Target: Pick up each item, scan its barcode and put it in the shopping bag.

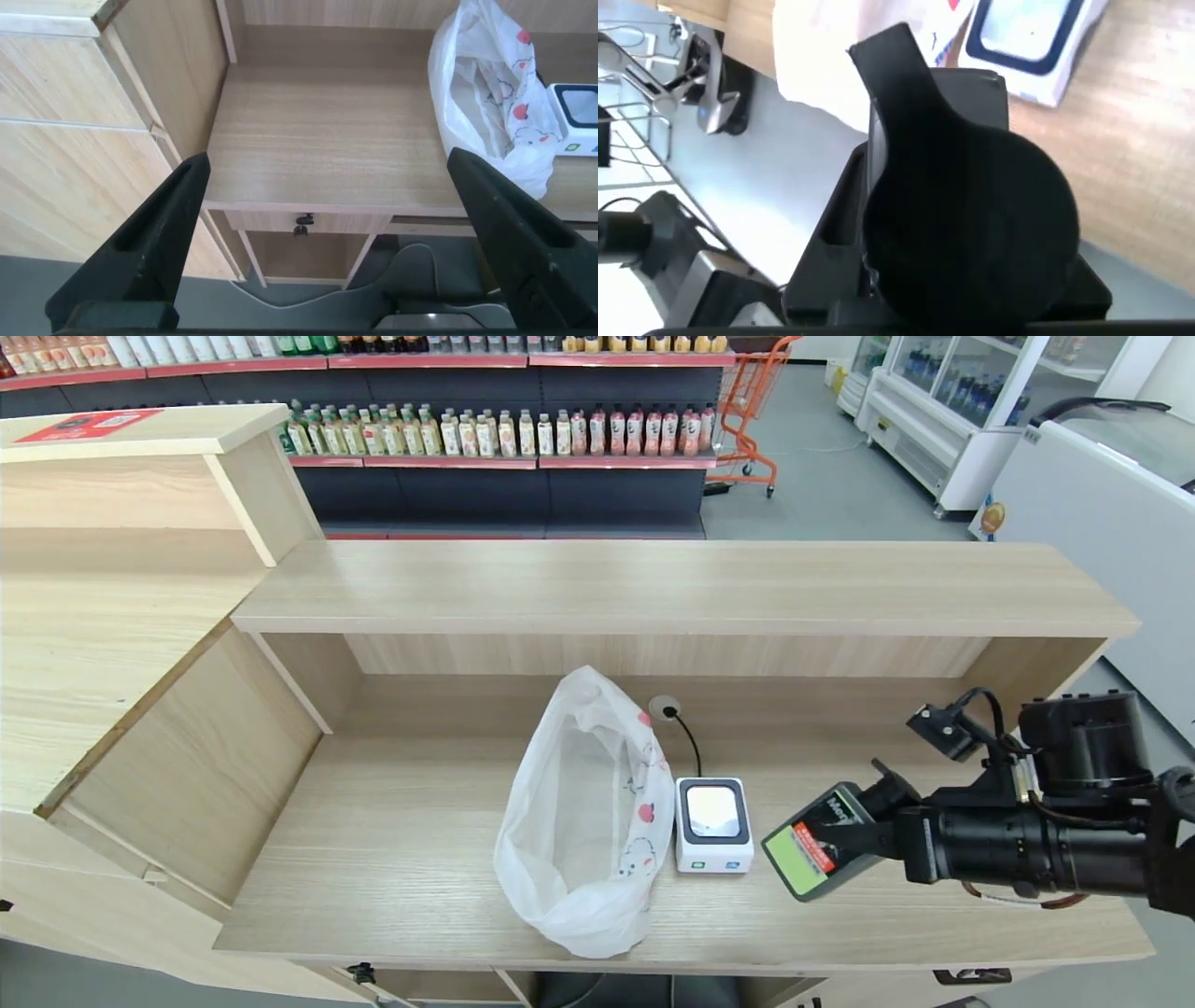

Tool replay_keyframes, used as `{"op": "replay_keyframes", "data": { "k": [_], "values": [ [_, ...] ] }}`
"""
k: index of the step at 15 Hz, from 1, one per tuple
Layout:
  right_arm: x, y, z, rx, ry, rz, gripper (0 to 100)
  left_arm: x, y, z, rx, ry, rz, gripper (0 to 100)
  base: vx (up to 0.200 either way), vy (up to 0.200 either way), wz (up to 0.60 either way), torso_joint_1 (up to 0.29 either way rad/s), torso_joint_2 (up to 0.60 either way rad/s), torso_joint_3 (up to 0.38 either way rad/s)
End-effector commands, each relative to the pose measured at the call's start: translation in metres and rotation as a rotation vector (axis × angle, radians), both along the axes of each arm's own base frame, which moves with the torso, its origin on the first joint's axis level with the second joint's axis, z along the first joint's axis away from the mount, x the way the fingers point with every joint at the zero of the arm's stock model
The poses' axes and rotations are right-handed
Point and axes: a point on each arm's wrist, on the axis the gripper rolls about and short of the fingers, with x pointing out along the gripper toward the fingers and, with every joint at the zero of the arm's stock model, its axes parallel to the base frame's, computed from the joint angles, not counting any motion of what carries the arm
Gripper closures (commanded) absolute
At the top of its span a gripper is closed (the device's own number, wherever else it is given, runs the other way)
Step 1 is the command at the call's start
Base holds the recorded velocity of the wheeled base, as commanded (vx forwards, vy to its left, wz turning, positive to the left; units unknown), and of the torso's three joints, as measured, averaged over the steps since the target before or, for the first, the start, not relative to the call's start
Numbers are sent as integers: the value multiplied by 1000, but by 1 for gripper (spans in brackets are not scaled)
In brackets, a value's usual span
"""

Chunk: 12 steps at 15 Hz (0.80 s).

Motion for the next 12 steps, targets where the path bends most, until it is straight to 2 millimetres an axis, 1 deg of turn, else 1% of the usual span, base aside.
{"op": "replay_keyframes", "data": {
  "k": [1, 3, 7, 12],
  "values": [
    [24, 14, -25, -44, -10, -26, 100, 0, 0, 0, 0, -1, 1, 0, 0, 0, 0, 0, 0, 0],
    [40, 25, -39, -48, -44, -21, 100, 0, 0, 0, 0, -1, 1, 0, 0, 0, 0, 0, 0, 0],
    [68, 40, -56, -50, -33, -3, 100, 0, 0, 0, 0, -1, -1, 0, 0, 0, 0, 0, 0, 0],
    [107, 52, -65, -57, -78, -29, 100, 0, 0, 0, 0, -1, 1, 0, 0, 0, 0, 0, 0, 0]
  ]
}}
